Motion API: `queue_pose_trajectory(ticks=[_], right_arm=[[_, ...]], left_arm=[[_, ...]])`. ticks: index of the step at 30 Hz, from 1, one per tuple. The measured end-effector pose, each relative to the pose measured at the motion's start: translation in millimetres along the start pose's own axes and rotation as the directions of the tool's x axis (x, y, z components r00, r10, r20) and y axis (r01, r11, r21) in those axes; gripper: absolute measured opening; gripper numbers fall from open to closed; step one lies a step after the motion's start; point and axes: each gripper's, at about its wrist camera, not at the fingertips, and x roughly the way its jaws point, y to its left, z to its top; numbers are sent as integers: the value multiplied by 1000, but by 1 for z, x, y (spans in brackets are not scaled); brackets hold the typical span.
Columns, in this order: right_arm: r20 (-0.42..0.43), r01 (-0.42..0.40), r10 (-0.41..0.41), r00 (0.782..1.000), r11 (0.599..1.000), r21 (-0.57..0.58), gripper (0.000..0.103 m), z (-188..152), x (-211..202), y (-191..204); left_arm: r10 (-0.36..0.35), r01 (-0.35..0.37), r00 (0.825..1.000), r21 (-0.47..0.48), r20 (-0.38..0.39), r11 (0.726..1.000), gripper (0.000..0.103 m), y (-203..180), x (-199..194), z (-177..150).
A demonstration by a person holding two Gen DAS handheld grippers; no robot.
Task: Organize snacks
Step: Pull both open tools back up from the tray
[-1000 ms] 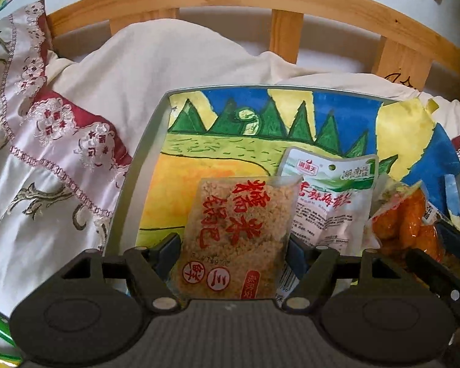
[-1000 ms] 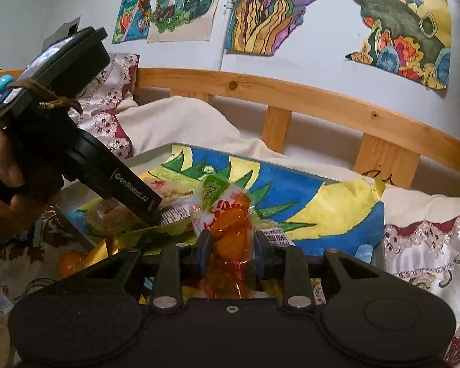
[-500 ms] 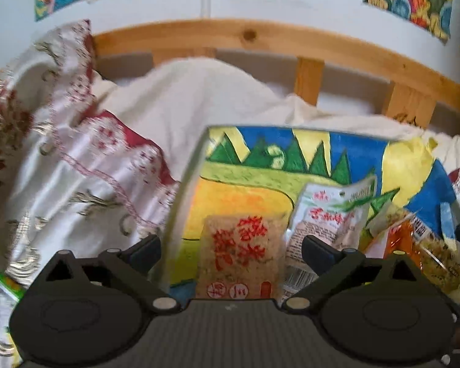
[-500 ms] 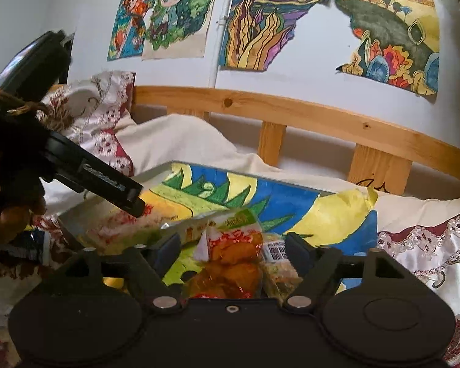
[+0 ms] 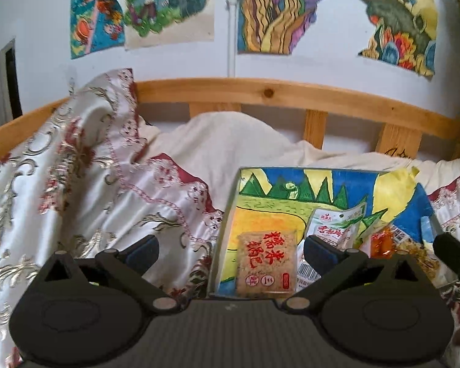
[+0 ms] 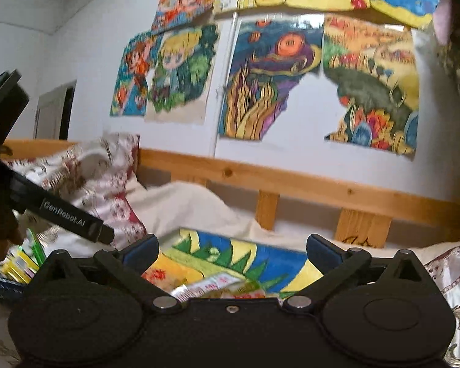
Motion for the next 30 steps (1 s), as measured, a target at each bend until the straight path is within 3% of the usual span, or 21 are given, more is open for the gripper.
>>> queue_pose_trajectory(ticks=[7,13,30], right_arm=[[41,1,-3,999,999,38,102,20,-36,10],[62,-8,5,998,999,53,102,27,-64,20],[-45,-26,29,999,997,72,102,8,-135,40]], left_arm=[[-2,3,999,-18,44,1000,102,16,-40,-7],[-13,14,999,-42,38,999,102,31,-66,-19],[-4,6,1000,-38,31,999,102,51,-124,-74]])
